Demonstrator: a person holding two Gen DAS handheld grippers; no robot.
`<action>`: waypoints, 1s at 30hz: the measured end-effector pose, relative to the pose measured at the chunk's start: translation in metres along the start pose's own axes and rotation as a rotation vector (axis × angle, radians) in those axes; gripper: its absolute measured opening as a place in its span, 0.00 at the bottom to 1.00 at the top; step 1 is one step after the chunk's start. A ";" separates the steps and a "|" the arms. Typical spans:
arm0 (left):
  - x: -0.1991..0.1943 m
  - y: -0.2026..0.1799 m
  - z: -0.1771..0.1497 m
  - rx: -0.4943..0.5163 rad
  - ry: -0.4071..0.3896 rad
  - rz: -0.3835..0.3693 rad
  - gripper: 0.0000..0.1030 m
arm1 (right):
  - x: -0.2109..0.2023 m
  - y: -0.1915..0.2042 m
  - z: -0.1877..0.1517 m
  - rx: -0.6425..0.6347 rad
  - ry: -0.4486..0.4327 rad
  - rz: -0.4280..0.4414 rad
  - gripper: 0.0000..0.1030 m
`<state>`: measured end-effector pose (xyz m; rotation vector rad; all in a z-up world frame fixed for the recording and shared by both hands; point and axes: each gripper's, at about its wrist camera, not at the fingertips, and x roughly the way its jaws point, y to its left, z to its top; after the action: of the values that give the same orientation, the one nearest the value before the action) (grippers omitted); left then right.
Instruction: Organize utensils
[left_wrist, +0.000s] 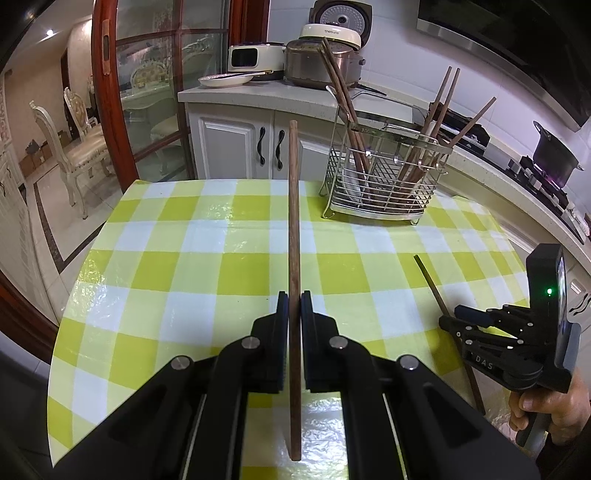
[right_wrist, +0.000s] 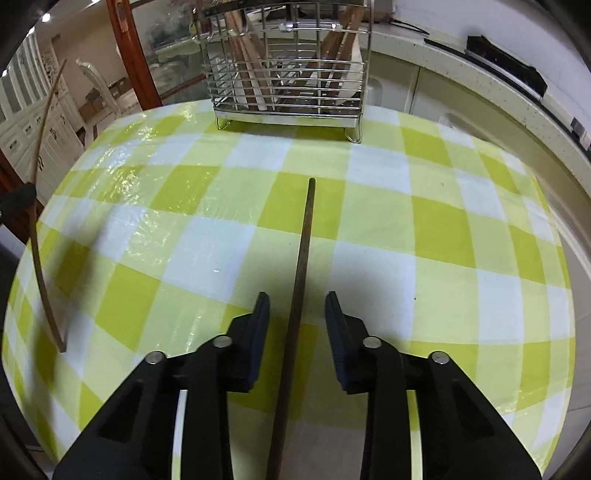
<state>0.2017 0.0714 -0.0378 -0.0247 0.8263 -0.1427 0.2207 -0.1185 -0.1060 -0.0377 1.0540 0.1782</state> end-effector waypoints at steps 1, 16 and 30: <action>0.000 0.000 0.000 0.000 0.000 0.000 0.07 | 0.001 0.000 0.000 -0.001 -0.002 0.007 0.11; -0.018 -0.010 0.009 0.020 -0.043 -0.010 0.07 | -0.059 -0.010 0.009 0.023 -0.137 0.075 0.07; -0.032 -0.023 0.012 0.044 -0.070 -0.020 0.07 | -0.117 -0.015 0.010 0.017 -0.261 0.081 0.07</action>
<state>0.1862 0.0529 -0.0045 0.0029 0.7530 -0.1780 0.1755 -0.1470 -0.0009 0.0425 0.7966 0.2407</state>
